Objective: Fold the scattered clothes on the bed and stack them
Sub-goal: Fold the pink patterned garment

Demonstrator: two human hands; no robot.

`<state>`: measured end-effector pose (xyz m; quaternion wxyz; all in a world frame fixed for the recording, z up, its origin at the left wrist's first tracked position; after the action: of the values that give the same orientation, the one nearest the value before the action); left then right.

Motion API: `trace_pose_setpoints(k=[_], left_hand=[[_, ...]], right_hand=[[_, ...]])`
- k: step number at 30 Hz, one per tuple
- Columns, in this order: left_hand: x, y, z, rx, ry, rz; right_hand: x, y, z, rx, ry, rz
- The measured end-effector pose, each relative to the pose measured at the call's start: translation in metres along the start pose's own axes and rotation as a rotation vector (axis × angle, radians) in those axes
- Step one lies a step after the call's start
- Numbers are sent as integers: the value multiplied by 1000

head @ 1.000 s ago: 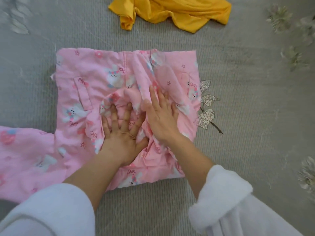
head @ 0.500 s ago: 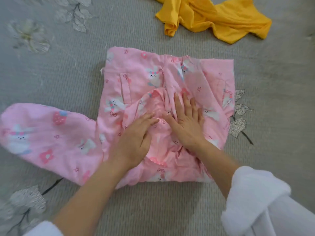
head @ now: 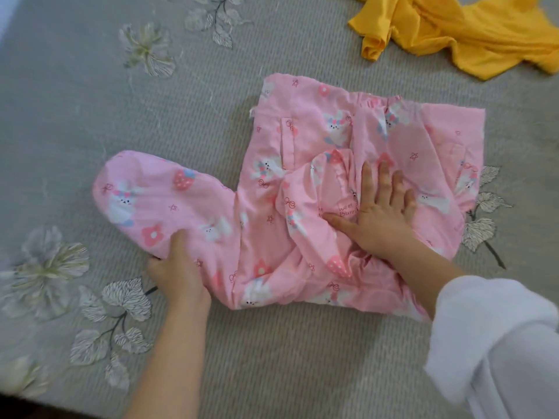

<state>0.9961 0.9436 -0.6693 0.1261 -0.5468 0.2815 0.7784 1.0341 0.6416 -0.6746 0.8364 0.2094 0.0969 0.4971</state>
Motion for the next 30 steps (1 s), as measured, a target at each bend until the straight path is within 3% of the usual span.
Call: trace_pose_setpoints(k=[2, 5, 9, 12, 14, 18, 21, 28, 30], left_hand=[[-20, 5, -9, 49, -86, -81], [-58, 23, -32, 226, -174, -470], [-74, 63, -87, 714, -295, -960], [-47, 90, -130, 1218, -569, -1023], [-18, 98, -144, 1416, -792, -981], [3, 97, -152, 1392, -1051, -1122], [2, 101, -156, 1383, -1157, -1133], [-1, 106, -154, 1331, -1184, -1159], [-1, 106, -152, 1329, -1177, -1171]], right_hand=[[0, 0, 0, -3, 4, -2], [0, 0, 0, 3, 1, -5], [-1, 0, 0, 1, -13, -1], [-1, -1, 1, 13, -23, 10], [-1, 0, 2, 19, -22, 24], [-2, -1, 1, 27, -35, 30], [-2, -2, 0, 25, -64, 31], [-37, 30, 40, 87, -318, 194], [-65, 65, 45, 33, -198, 299]])
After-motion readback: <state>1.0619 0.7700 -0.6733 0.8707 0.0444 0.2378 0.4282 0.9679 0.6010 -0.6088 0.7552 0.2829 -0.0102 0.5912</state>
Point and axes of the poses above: each hand's wrist, its own y-axis away from the middle knuckle, its own z-axis out of the back of the hand, x = y × z, the point moved 3 cm from there along -y, towards the middle knuckle, and after that the axes turned 14 degrees about -z, right-handed, at the moved point
